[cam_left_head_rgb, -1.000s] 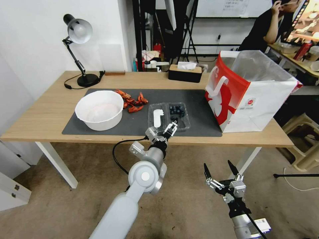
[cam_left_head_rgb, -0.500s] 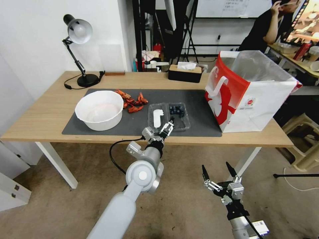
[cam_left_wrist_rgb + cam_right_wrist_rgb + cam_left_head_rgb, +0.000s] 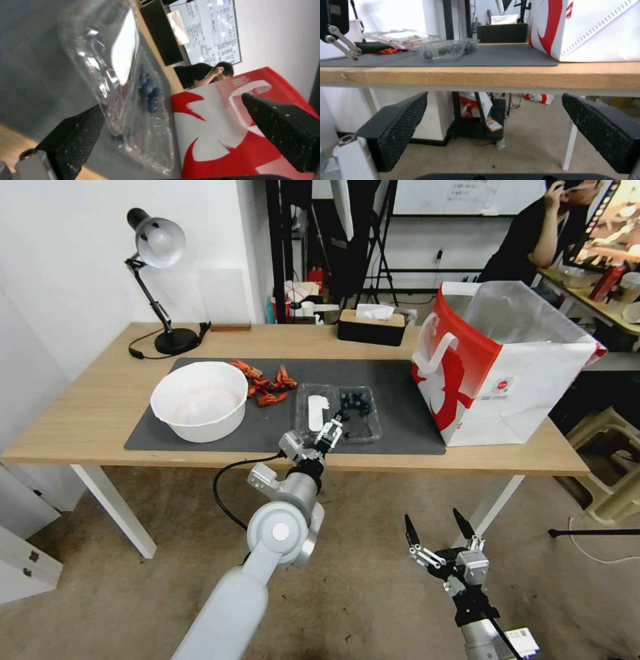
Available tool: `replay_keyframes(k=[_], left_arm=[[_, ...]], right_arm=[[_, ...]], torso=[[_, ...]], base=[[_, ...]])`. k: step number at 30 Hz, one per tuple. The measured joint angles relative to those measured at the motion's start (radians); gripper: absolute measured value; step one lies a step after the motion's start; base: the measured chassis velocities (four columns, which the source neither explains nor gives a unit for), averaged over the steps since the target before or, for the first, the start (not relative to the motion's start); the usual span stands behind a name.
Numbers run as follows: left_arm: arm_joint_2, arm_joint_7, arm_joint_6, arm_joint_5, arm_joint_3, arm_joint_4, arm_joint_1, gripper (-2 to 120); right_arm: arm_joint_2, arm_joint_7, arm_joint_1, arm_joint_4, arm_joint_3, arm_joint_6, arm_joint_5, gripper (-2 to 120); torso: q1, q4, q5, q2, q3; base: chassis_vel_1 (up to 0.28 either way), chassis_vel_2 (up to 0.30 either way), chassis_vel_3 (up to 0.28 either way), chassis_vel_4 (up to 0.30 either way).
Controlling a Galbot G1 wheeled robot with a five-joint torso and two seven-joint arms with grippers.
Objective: Close the takeout container lid, then place the container into the takeout bag.
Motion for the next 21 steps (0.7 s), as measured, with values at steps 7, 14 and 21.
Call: replay_keyframes(k=[7, 14, 21], left_arm=[[0.006, 0.031, -0.001, 0.003, -0.001, -0.04, 0.007, 100], [0.04, 0.071, 0.0, 0.019, 0.039, -0.051, -0.017, 100], [0.058, 0.094, 0.005, 0.02, 0.069, -0.034, -0.062, 100]], right_arm=[[-0.002, 0.0, 0.002, 0.004, -0.001, -0.003, 0.0, 100], [-0.003, 0.002, -0.008, 0.021, 0.004, -0.006, -0.004, 100], [-0.002, 0.004, -0.018, 0.035, 0.009, -0.007, -0.015, 100]], torso=[[0.0, 0.0, 0.0, 0.0, 0.0], [0.0, -0.0001, 0.0, 0.0, 0.0], [0.0, -0.0001, 0.0, 0.0, 0.0]], base=[[0.0, 0.0, 0.0, 0.0], [0.0, 0.0, 0.0, 0.0], [0.0, 0.0, 0.0, 0.0]])
